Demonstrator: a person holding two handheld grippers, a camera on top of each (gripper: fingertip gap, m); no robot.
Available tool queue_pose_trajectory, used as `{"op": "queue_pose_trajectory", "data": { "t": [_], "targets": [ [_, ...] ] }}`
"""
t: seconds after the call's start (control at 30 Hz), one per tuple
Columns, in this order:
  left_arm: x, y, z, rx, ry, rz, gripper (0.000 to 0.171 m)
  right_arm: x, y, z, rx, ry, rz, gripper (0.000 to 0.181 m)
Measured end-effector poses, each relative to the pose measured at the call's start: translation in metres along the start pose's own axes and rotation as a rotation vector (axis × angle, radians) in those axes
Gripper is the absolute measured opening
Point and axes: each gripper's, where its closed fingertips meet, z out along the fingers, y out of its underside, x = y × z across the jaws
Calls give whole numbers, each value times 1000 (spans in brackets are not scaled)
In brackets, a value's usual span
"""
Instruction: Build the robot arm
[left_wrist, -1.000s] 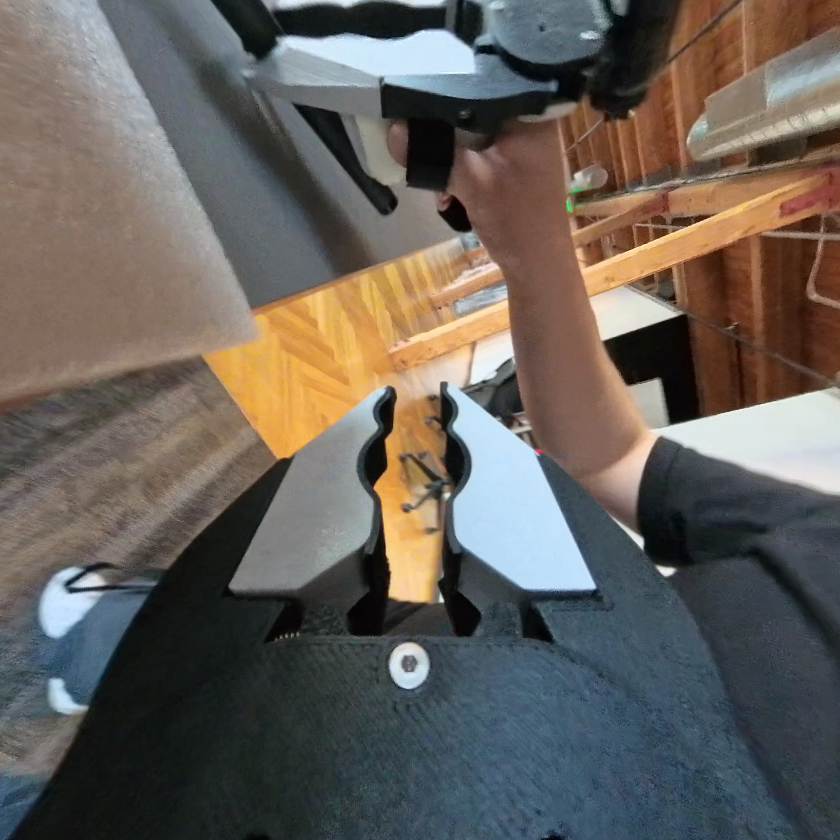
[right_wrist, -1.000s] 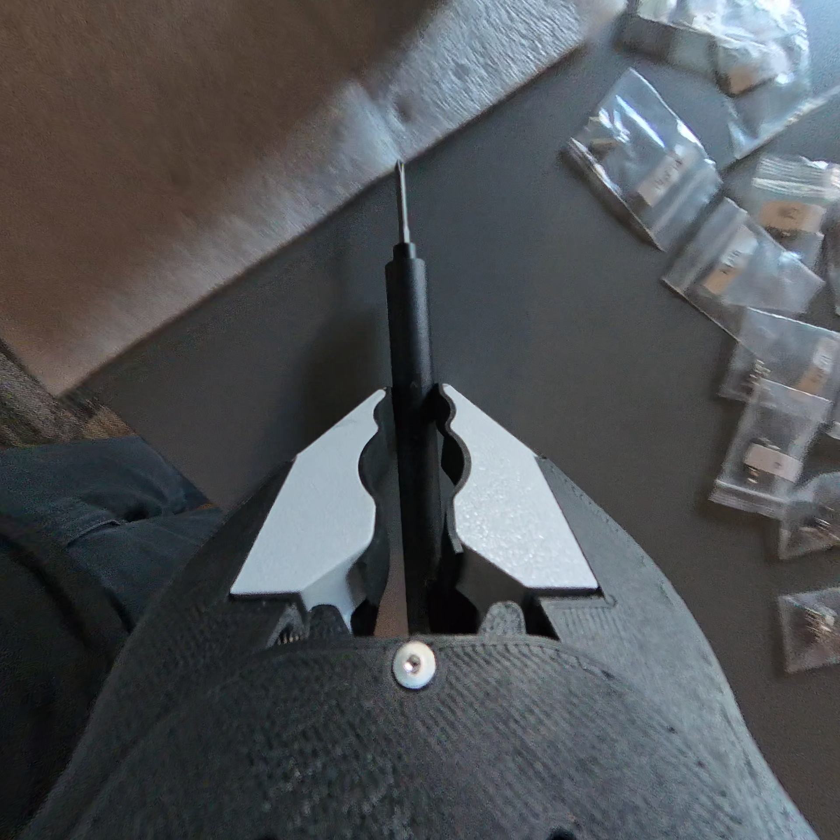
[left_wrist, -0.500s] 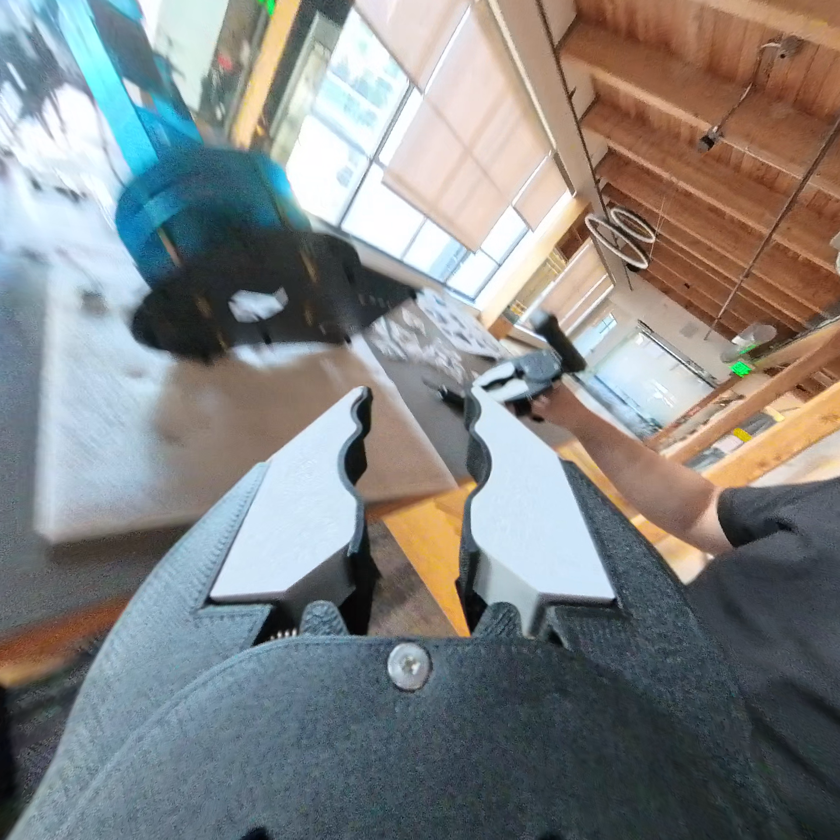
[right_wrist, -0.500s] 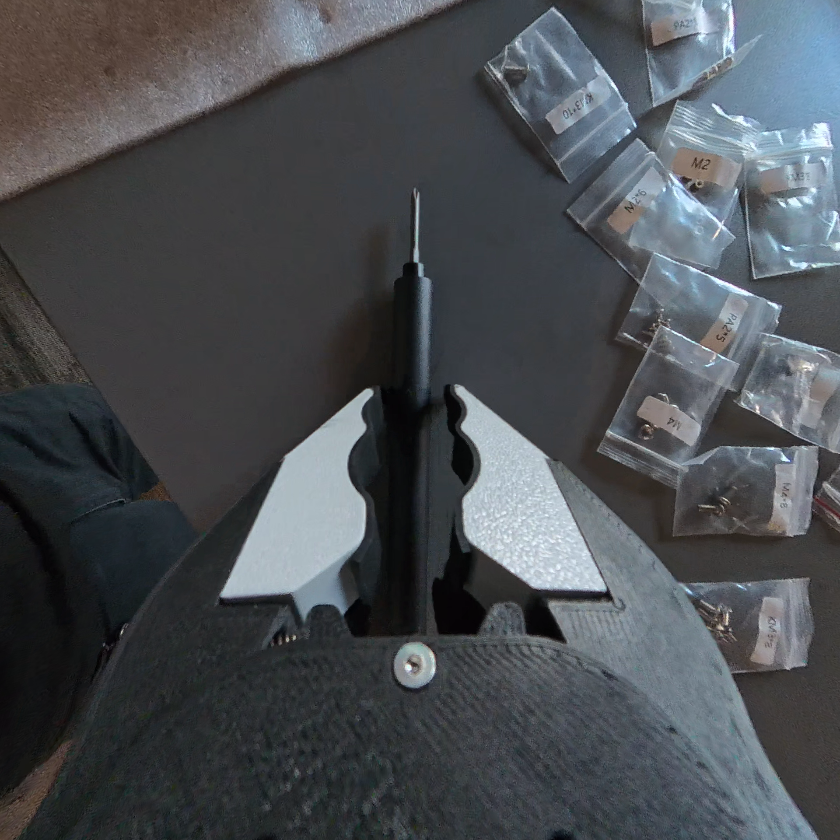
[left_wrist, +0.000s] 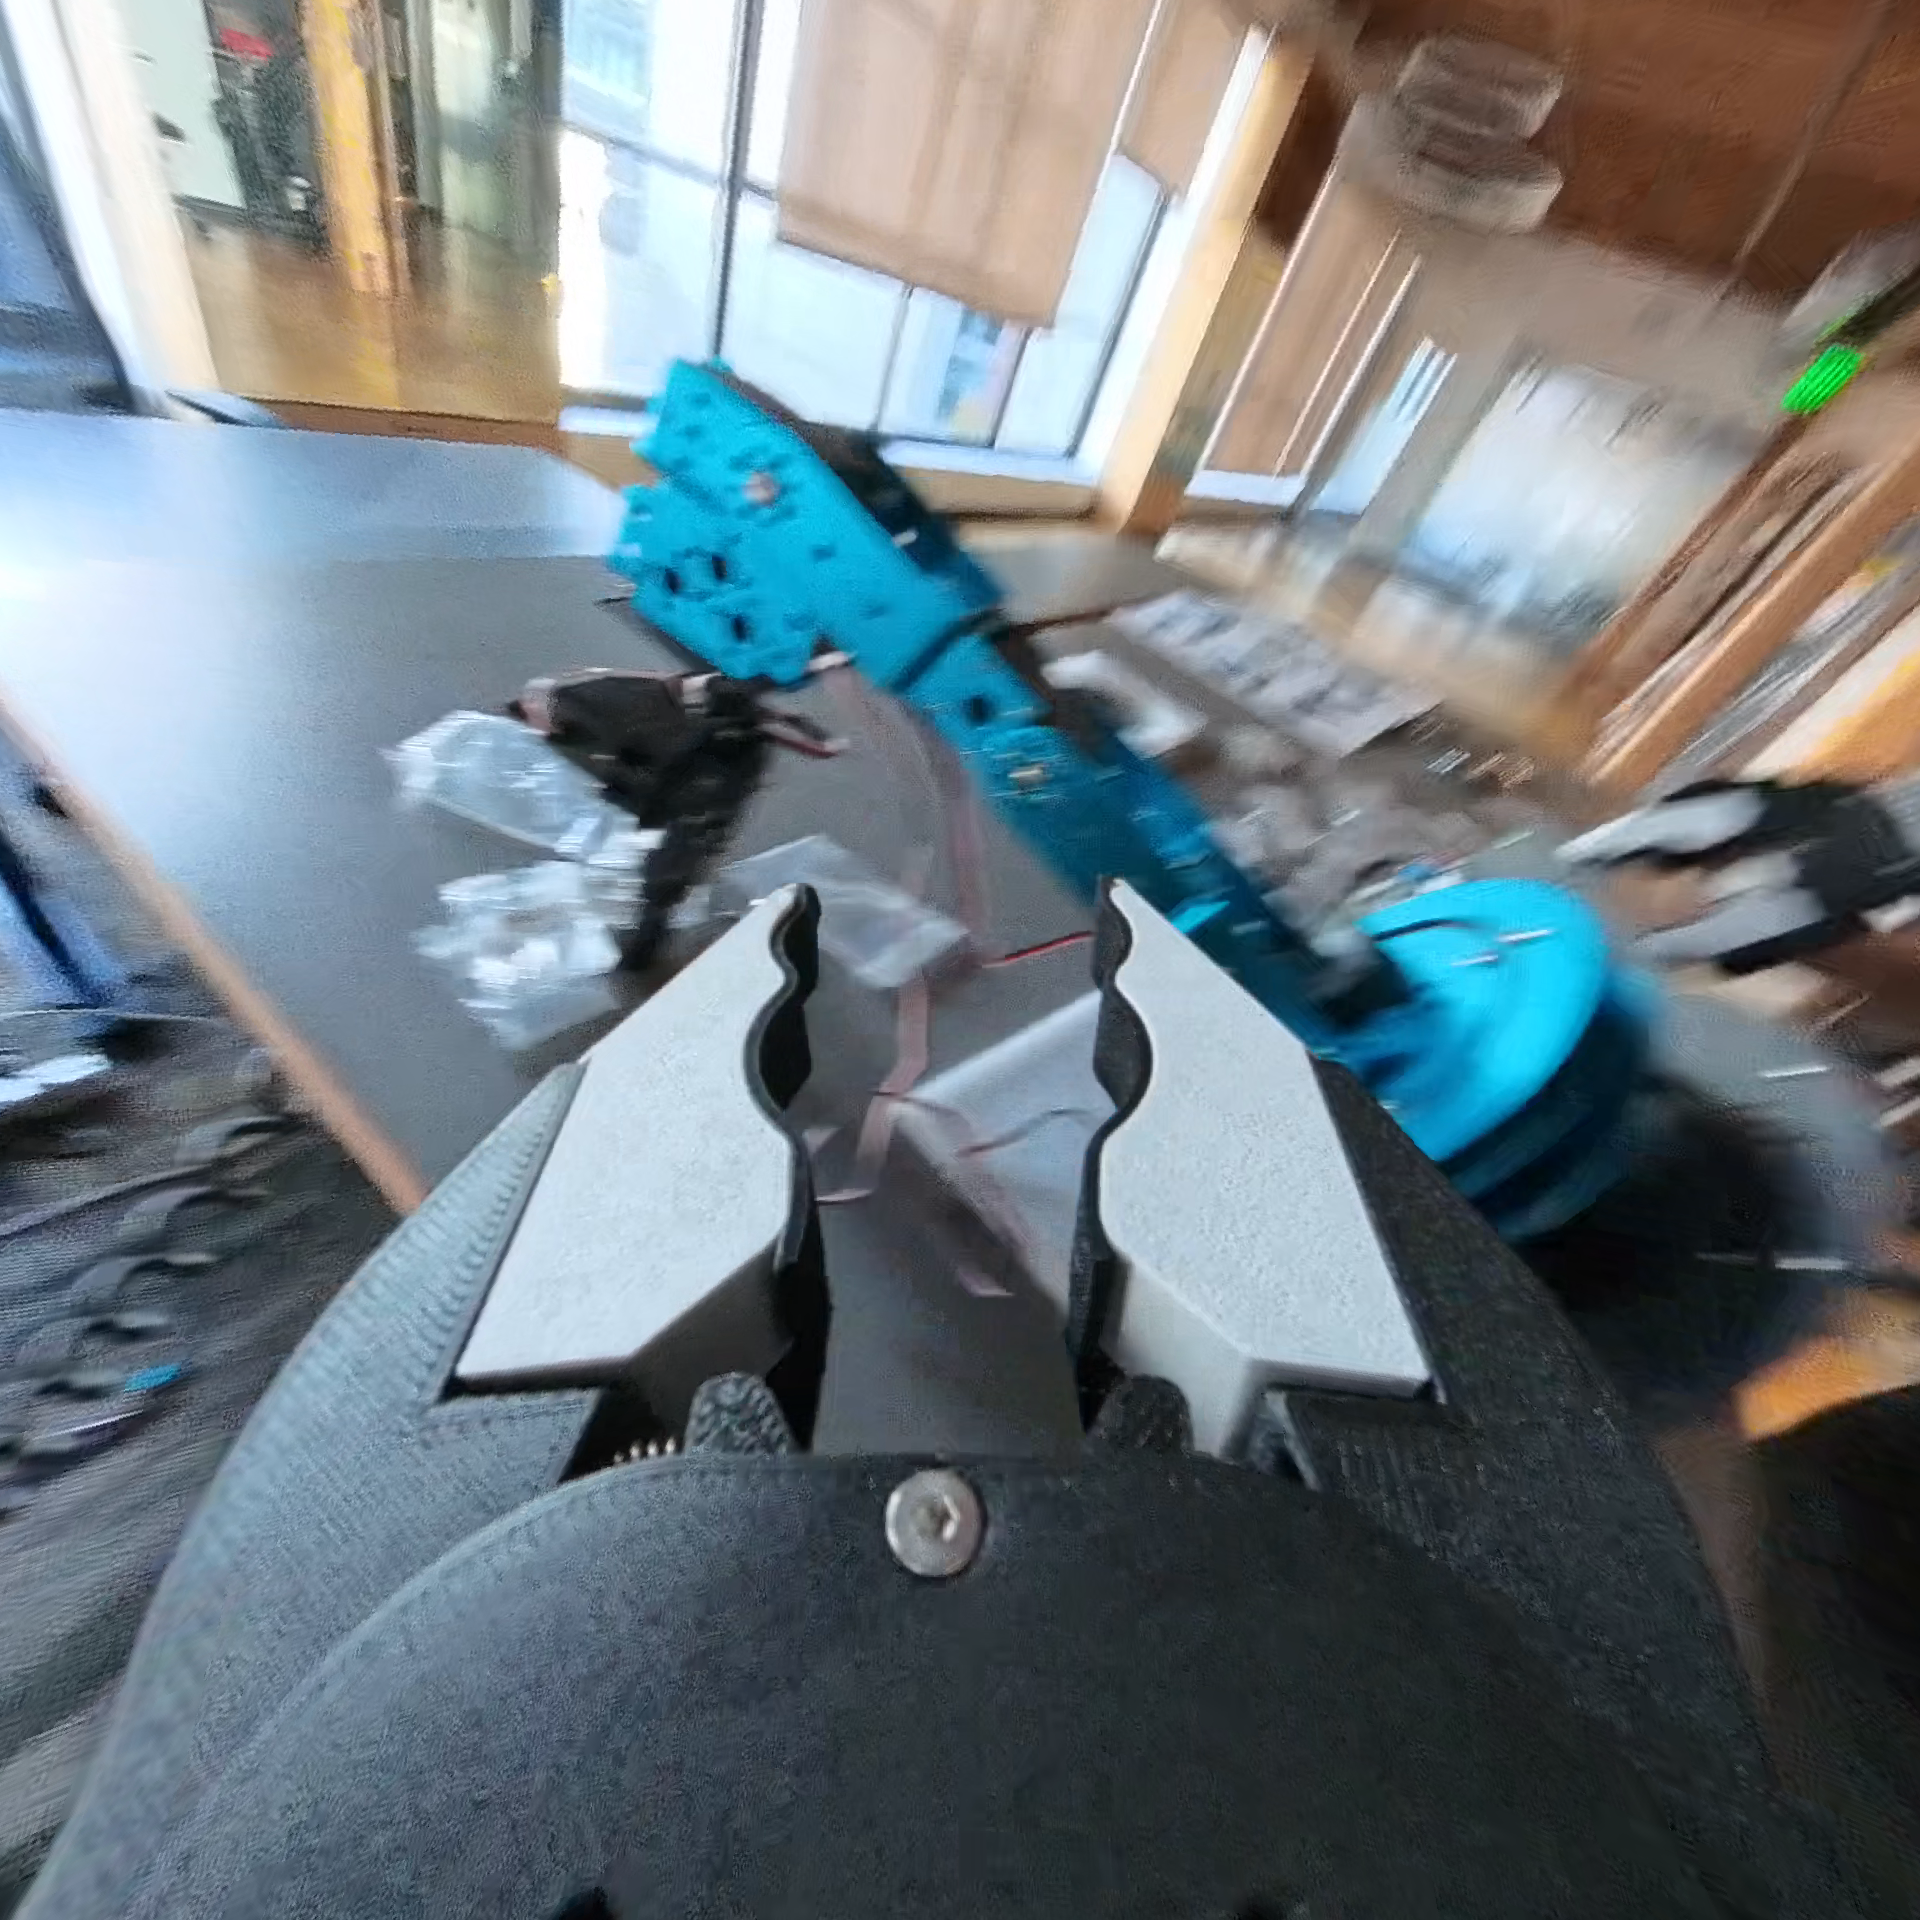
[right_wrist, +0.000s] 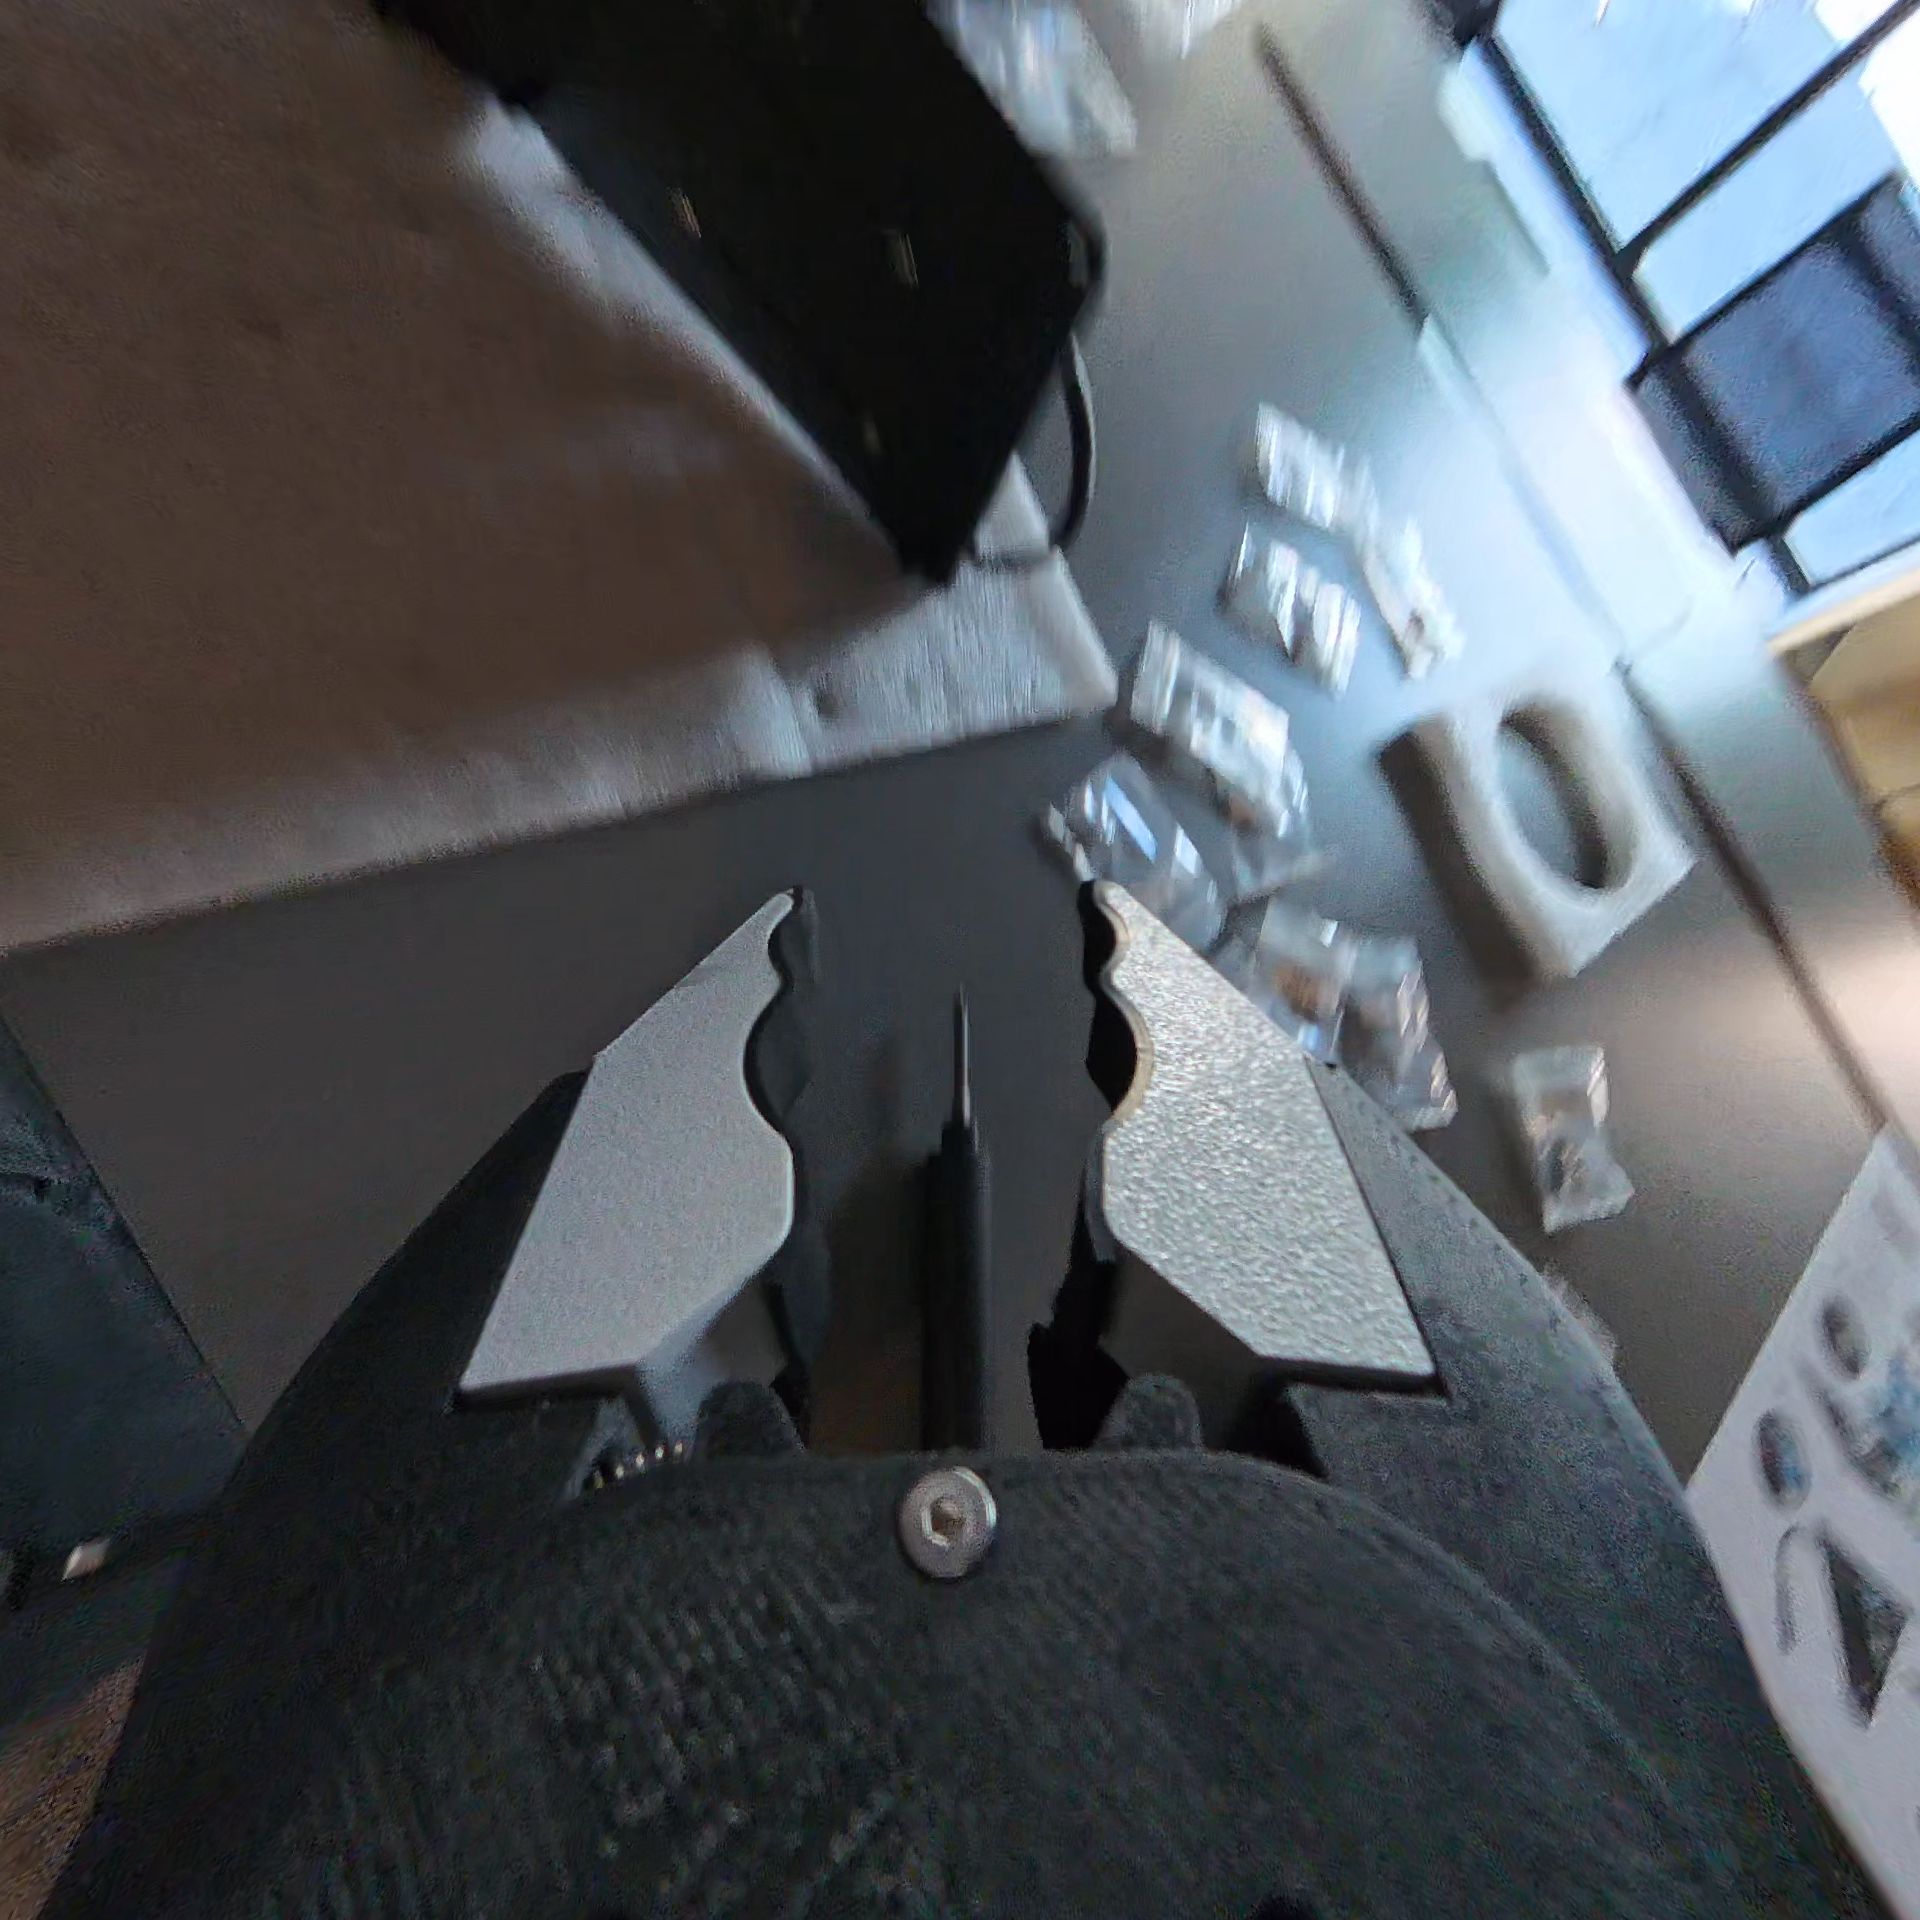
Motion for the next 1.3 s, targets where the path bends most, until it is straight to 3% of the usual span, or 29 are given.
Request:
{"op": "queue_pose_trajectory", "data": {
  "t": [0.1,0.17,0.3,0.5,0.73,0.93,1.3],
  "targets": [
    [-43,13,35,-162,-34,206,62,-11,-63,-1,113,8,-156,59],
    [-60,11,56,-191,-35,282,70,-16,-93,6,130,21,-281,62],
    [-71,14,86,-214,10,403,75,-31,-126,27,111,-50,-396,62],
    [-76,2,101,-171,20,495,74,-36,-138,51,82,-64,-469,64],
    [-79,-14,122,-159,-60,666,99,-46,-145,69,74,-90,-516,62],
    [-64,-20,144,-133,1,697,80,-57,-147,78,86,-149,-525,44],
    [-63,-26,144,-98,-48,793,80,-78,-163,82,20,-306,-655,10]
  ]
}}
